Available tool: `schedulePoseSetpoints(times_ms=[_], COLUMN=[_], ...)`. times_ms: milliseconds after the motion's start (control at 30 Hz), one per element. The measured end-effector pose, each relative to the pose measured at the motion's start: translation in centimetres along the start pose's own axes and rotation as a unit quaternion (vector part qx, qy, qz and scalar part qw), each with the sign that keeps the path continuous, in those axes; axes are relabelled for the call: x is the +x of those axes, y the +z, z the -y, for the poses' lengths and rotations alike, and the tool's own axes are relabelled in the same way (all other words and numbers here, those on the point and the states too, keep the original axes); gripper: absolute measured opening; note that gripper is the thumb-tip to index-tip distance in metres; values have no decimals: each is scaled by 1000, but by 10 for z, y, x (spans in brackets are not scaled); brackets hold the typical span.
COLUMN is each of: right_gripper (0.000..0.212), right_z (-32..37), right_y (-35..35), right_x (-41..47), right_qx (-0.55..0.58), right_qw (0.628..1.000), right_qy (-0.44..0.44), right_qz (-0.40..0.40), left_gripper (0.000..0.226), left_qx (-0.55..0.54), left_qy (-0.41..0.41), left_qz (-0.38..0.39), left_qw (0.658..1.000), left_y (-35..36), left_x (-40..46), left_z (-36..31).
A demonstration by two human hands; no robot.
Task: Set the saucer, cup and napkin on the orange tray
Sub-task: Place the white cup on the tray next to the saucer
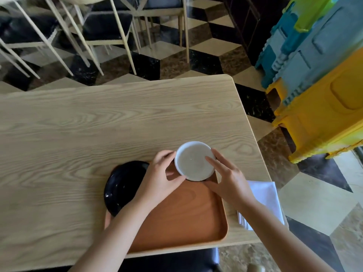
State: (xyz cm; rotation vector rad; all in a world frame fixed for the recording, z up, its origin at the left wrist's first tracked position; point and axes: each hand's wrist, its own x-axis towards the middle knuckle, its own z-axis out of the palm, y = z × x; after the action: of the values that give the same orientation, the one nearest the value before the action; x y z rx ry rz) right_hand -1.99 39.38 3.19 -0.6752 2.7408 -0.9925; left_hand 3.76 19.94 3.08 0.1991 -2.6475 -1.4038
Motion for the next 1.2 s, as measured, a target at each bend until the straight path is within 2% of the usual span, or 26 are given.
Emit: schedulePoseSetpoints(times_ms=[167,267,400,500,733,867,1100,1200], right_gripper=[64,72,86,87,84,84,83,74], right_z=[6,6,6,10,15,15,16,15], right_y=[10,12,13,12,7,6,7,4], right_x=[-12,-13,-8,-1,9,12,6,-4], right_qx=[-14,-29,-1,2,-40,-53,-52,-56], right_qw=[999,998,998,997,995,995,995,997], right_qy=[-31,-50,-19,5,7,3,6,2], right_qz=[33,39,53,73,89,90,85,59], left_gripper=[65,68,69,69,68,68,74,59], left_qx=[23,35,64,84,266,315,303,287], left_qy=[-8,-16,-23,-17,24,25,-12,19], left_qz=[-10,-20,-36,-43,-19,-27,-23,-62], left_qw=[1000,999,997,995,963,949,953,956], left_y=[-2,3,10,10,8,10,12,12], left_x=[-32,-41,-41,-36,-38,-35,-36,-46], left_z=[12,15,15,15,16,14,7,-6])
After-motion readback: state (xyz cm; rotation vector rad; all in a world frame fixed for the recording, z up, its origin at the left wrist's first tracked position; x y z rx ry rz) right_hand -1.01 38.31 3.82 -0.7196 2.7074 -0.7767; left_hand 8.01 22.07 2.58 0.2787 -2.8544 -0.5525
